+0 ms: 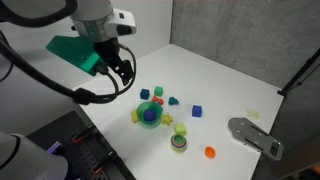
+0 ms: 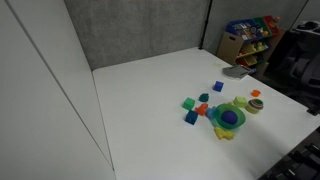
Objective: Pick up the yellow toy and put it in the green bowl
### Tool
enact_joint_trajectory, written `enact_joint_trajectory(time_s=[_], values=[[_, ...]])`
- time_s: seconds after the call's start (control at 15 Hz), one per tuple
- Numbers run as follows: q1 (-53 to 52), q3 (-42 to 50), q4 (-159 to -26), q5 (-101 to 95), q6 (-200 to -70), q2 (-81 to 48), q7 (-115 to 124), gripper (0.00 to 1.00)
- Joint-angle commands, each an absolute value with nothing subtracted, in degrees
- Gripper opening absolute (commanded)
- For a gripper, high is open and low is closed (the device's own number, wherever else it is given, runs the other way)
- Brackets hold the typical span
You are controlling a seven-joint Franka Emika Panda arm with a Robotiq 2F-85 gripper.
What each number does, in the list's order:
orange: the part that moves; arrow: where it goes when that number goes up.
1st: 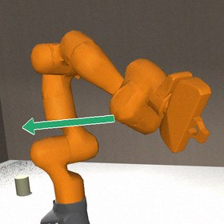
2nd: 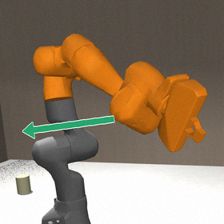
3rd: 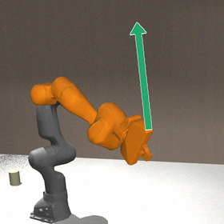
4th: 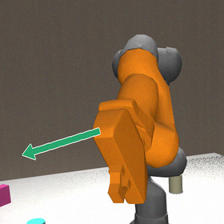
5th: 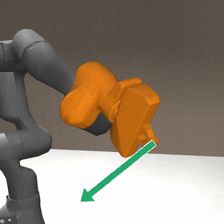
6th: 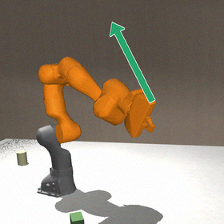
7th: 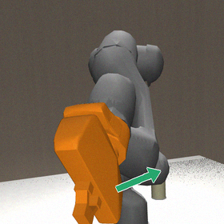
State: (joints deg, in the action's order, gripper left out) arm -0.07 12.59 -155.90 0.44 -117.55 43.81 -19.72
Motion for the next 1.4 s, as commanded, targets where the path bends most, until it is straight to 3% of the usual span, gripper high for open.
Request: enact_joint_trajectory(time_s=[0.0, 1.33], values=[[-0.6, 9.9, -157.9, 2.3, -122.4, 38.9, -16.0, 1.0], [-5.8, 2.3, -159.6, 24.5, -152.8, 1.0, -15.4, 1.0]])
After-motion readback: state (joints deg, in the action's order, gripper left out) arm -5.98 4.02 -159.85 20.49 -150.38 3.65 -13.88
